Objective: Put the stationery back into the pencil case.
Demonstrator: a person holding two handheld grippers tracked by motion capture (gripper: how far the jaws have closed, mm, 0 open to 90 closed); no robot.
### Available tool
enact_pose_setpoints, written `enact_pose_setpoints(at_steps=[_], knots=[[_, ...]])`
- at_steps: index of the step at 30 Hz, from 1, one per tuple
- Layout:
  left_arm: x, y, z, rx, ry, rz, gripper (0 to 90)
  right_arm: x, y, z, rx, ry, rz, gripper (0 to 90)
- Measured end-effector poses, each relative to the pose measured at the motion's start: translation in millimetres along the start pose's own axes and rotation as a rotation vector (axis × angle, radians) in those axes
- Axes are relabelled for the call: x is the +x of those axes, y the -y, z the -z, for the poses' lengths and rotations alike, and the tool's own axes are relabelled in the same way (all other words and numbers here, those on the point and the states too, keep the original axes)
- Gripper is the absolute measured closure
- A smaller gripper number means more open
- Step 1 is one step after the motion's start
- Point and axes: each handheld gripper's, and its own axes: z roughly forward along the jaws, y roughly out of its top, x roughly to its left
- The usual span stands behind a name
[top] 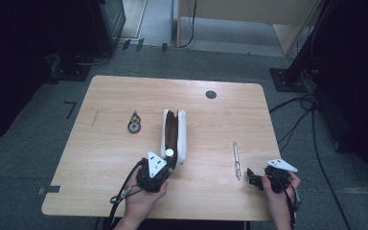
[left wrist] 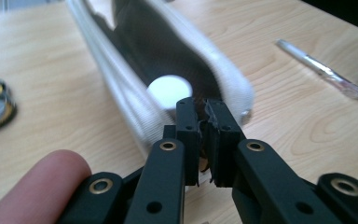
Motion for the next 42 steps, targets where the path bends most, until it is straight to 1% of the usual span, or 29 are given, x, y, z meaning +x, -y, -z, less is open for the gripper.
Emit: enact_pose_setpoints(at_steps=[2, 6, 7, 11, 13, 15, 17, 19, 22, 24, 25, 28, 29, 30, 31, 32, 33, 34, 35, 36, 37, 38, 39, 40, 41, 42], knots=[[-0.5, -0.6, -1.0, 0.003, -0.011, -0.007, 87.7, 0.0, 0.0, 0.0, 0.0, 0.0, 0.0, 4.3], [-2.6, -5.1, -6.3, 0.02, -0.029, -0.048, 87.9, 0.0, 0.0, 0.0, 0.0, 0.0, 0.0, 4.2], [-2.4, -8.5, -10.0, 0.027, -0.039, -0.062, 87.6, 0.0, 0.0, 0.0, 0.0, 0.0, -0.001, 4.2], [-1.4, -13.9, -16.5, 0.041, -0.036, -0.06, 86.1, 0.0, 0.0, 0.0, 0.0, 0.0, 0.0, 4.3], [0.3, -18.1, -23.0, 0.039, -0.051, -0.059, 85.8, 0.0, 0.0, 0.0, 0.0, 0.0, -0.001, 4.2], [1.7, -19.4, -25.3, 0.042, -0.056, -0.061, 85.6, 0.0, 0.0, 0.0, 0.0, 0.0, -0.001, 4.3], [3.5, -21.9, -29.4, 0.039, -0.067, -0.05, 85.2, 0.0, 0.0, 0.0, 0.0, 0.0, 0.0, 4.2], [4.5, -24.5, -33.4, 0.039, -0.079, -0.049, 84.4, 0.0, 0.0, 0.0, 0.0, 0.0, 0.0, 4.3], [6.4, -27.7, -40.9, 0.047, -0.077, -0.04, 82.8, 0.0, 0.0, 0.0, 0.0, 0.0, -0.001, 4.3], [8.6, -28.5, -44.2, 0.046, -0.067, -0.019, 82.9, -0.1, 0.0, 0.0, 0.0, 0.0, -0.001, 4.3], [9.7, -28.7, -44.3, 0.044, -0.063, -0.017, 82.9, -0.1, 0.0, 0.0, 0.0, 0.0, -0.001, 4.3], [12.7, -29.1, -41.2, 0.032, -0.052, -0.005, 82.6, 0.0, 0.1, 0.1, -0.002, -0.002, 0.003, 4.8], [14.1, -29.3, -38.8, 0.02, -0.041, 0.006, 82.4, 0.0, 0.1, 0.1, -0.002, -0.003, 0.002, 4.8], [15.6, -29.5, -35.6, 0.009, -0.024, 0.008, 81.4, 0.0, 0.1, 0.1, -0.002, -0.002, 0.003, 4.8], [18.5, -29.2, -27.4, -0.024, -0.002, 0.014, 79.4, 0.0, 0.1, 0.1, -0.003, -0.002, 0.003, 4.8], [19.8, -29.2, -24.0, -0.041, 0.016, 0.023, 77.6, 0.0, 0.1, 0.1, -0.003, -0.002, 0.003, 4.8], [19.8, -29.2, -24.0, -0.041, 0.016, 0.023, 75.6, 0.0, 0.1, 0.1, -0.003, -0.002, 0.003, 4.8], [22.2, -29.1, -19.1, -0.055, 0.031, 0.025, 75.6, 0.0, 0.1, 0.1, -0.002, -0.002, 0.003, 4.8], [25.5, -29.2, -13.1, -0.076, 0.03, 0.035, 73.6, 0.0, 0.1, 0.1, -0.002, -0.002, 0.003, 4.8], [33.8, -30.0, -3.8, -0.125, 0.045, 0.073, 67.1, 0.0, 0.1, 0.1, -0.002, -0.002, 0.002, 4.8], [33.8, -30.0, -3.8, -0.125, 0.045, 0.073, 62.4, 0.0, 0.1, 0.1, -0.002, -0.002, 0.002, 4.8], [38.2, -30.7, 0.0, -0.147, 0.034, 0.092, 62.4, 0.0, 0.1, 0.1, -0.002, -0.002, 0.003, 4.8], [48.2, -32.1, 5.4, -0.169, 0.026, 0.121, 54.3, 0.0, 0.1, 0.1, -0.002, -0.002, 0.003, 4.8], [48.2, -32.1, 5.4, -0.169, 0.026, 0.121, 50.2, 0.0, 0.1, 0.1, -0.002, -0.002, 0.003, 4.8], [52.5, -32.6, 6.2, -0.172, 0.009, 0.131, 50.2, 0.0, 0.1, 0.1, -0.002, -0.002, 0.003, 4.8], [57.1, -32.7, 6.9, -0.165, 0.002, 0.141, 48.4, 0.0, 0.1, 0.1, -0.002, -0.002, 0.003, 4.8]])
